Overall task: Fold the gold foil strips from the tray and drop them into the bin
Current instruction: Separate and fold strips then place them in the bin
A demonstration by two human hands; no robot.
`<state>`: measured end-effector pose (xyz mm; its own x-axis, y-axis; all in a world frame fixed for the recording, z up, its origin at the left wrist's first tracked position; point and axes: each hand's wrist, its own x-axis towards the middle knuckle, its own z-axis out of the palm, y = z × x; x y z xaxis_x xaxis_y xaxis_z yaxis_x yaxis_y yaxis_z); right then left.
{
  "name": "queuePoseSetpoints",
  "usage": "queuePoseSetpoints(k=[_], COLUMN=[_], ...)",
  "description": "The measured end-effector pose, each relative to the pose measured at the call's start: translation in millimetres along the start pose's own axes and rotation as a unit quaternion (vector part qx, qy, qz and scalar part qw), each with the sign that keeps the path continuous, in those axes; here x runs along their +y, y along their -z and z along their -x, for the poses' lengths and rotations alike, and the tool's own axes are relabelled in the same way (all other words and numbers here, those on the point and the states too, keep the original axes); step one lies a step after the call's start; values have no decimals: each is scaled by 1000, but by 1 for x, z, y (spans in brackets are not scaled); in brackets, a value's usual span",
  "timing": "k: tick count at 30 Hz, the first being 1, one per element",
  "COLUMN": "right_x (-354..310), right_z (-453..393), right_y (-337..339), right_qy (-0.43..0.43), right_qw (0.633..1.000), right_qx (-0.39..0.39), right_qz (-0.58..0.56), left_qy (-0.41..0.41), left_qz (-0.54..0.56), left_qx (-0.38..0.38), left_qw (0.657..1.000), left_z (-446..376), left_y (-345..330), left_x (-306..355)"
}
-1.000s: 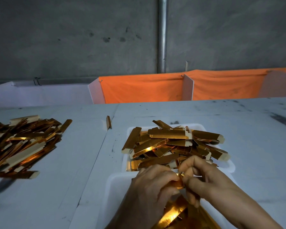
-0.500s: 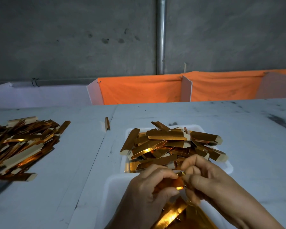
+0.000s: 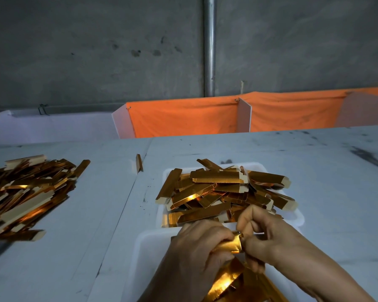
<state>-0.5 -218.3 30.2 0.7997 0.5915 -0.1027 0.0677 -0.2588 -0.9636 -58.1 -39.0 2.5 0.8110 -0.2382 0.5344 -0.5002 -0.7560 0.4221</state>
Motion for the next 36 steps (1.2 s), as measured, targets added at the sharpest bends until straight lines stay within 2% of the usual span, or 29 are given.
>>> queuePoseSetpoints(k=[3, 6, 9, 17, 22, 25, 29, 36], right_x=[-1, -2, 0, -1, -5, -5, -7, -3], right_z=[0, 1, 0, 1, 4, 4, 5, 0], right_y=[0, 1, 2, 0, 2, 3, 4, 1], right_qy=[-12, -17, -25, -16, -6, 4, 15, 41], right_qw=[1000, 999, 1000, 999, 999, 994, 977, 988], right_qx=[3, 1, 2, 8, -26, -44, -75, -34], right_qz=[-15, -49, -8, 49, -33, -99, -201, -145], left_qy=[-27, 13, 13, -59, -39, 13, 18, 12], left_qz=[-24, 34, 35, -72, -35, 63, 123, 76], left_qx=[29, 36, 34, 39, 22, 24, 61, 56], left_qw=[999, 999, 999, 995, 998, 998, 990, 995], left_z=[0, 1, 1, -2, 1, 2, 1, 3], left_y=[-3, -4, -7, -6, -2, 3, 6, 3], left_x=[-1, 0, 1, -2, -1, 1, 3, 5])
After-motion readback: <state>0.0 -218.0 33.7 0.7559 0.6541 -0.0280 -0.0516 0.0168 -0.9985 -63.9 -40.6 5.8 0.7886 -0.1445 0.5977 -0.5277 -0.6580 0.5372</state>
